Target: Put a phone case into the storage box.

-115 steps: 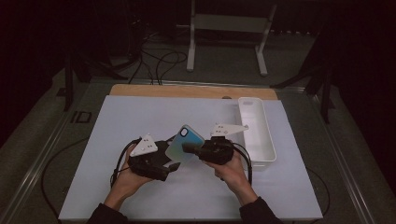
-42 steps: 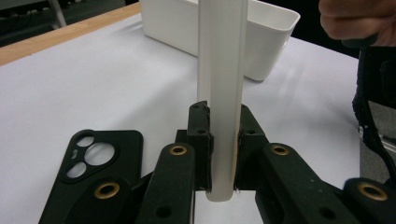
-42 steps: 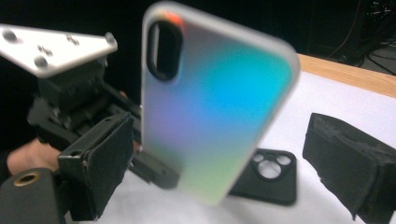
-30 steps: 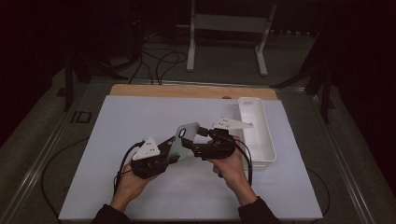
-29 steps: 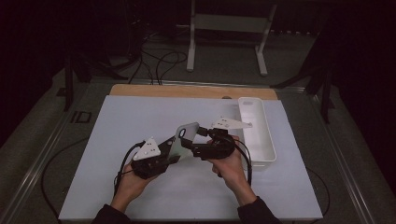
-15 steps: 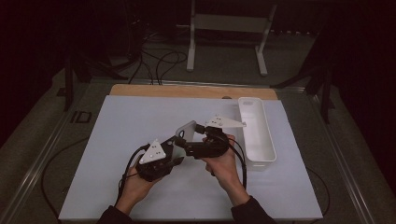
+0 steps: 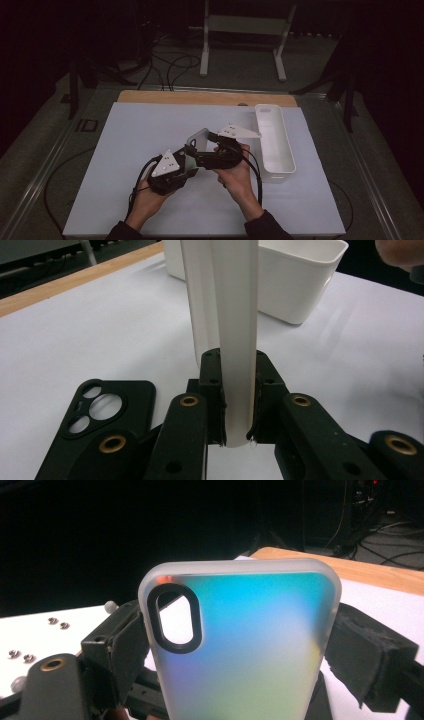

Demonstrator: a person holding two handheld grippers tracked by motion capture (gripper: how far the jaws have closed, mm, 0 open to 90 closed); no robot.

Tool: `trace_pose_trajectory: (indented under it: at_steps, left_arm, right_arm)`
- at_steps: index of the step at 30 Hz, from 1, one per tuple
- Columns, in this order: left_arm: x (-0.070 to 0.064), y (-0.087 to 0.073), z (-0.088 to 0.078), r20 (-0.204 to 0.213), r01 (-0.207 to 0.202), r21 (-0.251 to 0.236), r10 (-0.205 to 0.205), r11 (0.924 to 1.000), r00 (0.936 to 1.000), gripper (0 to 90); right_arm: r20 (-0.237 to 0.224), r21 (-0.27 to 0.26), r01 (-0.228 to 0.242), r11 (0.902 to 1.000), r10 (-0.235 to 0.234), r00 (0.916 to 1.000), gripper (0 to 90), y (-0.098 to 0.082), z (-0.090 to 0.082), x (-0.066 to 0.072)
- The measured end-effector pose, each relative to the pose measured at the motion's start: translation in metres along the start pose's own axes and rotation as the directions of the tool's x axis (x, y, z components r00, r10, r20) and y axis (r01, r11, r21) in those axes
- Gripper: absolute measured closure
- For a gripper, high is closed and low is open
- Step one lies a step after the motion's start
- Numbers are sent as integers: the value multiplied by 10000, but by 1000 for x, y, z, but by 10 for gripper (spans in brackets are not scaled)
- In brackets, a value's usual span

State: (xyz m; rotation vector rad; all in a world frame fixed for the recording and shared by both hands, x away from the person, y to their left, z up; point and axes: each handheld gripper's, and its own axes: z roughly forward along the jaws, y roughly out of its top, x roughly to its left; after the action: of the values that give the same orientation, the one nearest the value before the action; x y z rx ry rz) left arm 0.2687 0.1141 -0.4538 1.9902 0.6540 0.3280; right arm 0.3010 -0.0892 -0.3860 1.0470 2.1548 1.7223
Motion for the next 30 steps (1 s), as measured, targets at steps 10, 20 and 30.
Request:
trace_pose_trajectory:
  at_steps: [10, 20, 30]
  left_arm:
    - [-1, 1, -1, 18, -166, -64, 167, 9998, 9999, 784]
    - [8, 4, -13, -71, 105, -288, -107, 9995, 9999, 571]
    - [17, 2, -31, -1013, 284, -527, -336, 9982, 9943, 357]
  right_arm:
    - [54, 14, 117, 9999, -117, 9999, 164, 0, -2, 0]
    - [300, 48, 195, 9998, -196, 9994, 164, 0, -6, -7]
    - [507, 109, 221, 9997, -226, 9985, 164, 3, -11, -14]
